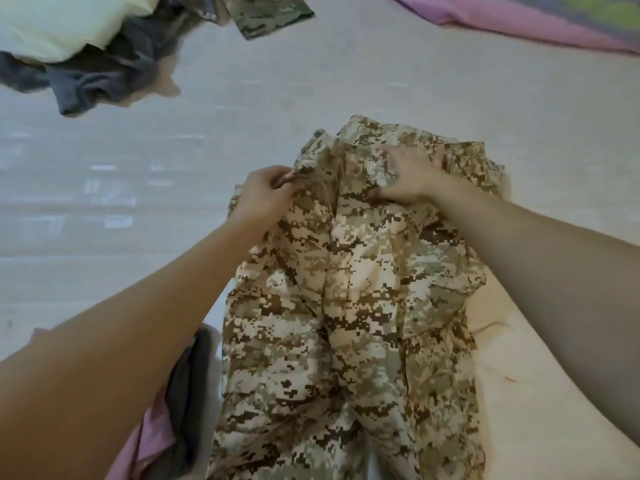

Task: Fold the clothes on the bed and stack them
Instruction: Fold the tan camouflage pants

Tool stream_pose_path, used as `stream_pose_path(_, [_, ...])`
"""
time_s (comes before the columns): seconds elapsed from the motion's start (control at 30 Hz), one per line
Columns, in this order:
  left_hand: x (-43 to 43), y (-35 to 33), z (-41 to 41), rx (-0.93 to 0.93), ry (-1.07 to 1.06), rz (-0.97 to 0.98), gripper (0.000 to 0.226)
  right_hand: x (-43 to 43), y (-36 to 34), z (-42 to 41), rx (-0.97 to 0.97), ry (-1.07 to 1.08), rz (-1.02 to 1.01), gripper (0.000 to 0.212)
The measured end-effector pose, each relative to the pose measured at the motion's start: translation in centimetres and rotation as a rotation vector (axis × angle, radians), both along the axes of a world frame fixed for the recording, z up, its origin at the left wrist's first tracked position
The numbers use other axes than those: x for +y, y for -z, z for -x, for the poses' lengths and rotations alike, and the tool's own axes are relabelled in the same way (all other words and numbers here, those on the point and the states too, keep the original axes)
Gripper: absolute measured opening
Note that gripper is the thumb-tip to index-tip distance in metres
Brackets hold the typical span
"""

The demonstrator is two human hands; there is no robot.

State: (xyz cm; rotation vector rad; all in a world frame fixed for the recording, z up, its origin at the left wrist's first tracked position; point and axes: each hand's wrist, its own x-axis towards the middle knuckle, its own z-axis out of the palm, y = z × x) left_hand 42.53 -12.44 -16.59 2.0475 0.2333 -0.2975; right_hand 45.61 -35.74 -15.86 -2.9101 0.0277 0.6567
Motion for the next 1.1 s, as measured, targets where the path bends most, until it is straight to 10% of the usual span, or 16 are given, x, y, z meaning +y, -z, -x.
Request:
stream_pose_path(0.1, [1.3,-0.2,0.6,0.089,-0.137,0.164,0.016,-0.8,-2.0,0.7,-0.062,0.119,-0.363,0.005])
stream_pose_path(0.23, [1.0,-1.1,0.1,0.094,-0.130,0.046,0.023,-2.1,-4.2,2.8,-0.204,0.103,-0.573,0.017])
stream_pose_path(0.47, [-2.1,-4.0,-2.7,-0.467,0.330,-0.547,0.047,-4.0,-6.5,3.9,-0.107,0.063,-0.660,0.018])
stream_pose_path(0.77, [-4.3,-2.1,-7.9,-0.175,1.053,-1.321,0.065,-5.5,-8.0,4.4,-0.116,0.023,-0.720,0.020])
stream_pose_path(1.1, [-6.0,-4.7,-10.8,0.030,0.960,-0.863,0.036,-6.3,-8.9,5.3,-0.039,0.031,-0.640,0.037])
